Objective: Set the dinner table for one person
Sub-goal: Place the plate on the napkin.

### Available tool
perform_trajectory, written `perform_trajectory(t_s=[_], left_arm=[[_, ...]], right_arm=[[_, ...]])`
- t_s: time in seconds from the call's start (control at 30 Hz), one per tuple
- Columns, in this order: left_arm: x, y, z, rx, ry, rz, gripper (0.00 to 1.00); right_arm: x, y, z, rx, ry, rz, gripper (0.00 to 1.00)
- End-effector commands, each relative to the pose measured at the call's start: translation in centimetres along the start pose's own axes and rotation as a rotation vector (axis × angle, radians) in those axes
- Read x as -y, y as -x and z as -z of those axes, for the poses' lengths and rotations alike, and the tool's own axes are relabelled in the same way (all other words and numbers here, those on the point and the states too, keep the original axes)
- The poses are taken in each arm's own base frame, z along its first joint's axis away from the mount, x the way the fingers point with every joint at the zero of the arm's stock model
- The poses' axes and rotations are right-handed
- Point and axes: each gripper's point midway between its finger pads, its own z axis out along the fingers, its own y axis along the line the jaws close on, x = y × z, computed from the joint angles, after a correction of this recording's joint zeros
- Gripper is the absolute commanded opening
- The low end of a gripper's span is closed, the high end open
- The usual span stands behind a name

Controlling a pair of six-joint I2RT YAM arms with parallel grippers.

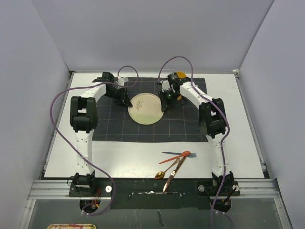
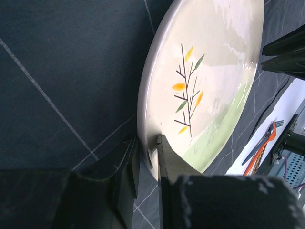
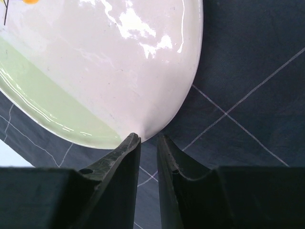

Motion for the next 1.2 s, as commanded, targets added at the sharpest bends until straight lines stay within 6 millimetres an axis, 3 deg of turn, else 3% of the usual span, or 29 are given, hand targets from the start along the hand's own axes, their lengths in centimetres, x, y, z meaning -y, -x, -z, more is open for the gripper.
perform_trajectory(t_s=[0.0, 1.17], left_arm=[[0.7, 2.2, 1.8, 0.067, 0.028, -0.116, 0.0], [0.8, 1.6, 1.6, 0.053, 0.019, -0.11, 0.0]], right_arm=[[-0.5, 1.2, 0.3, 0.027, -0.005, 0.018, 0.22], [-0.8, 1.0, -2.0, 0.011, 0.048, -0.001, 0.23]])
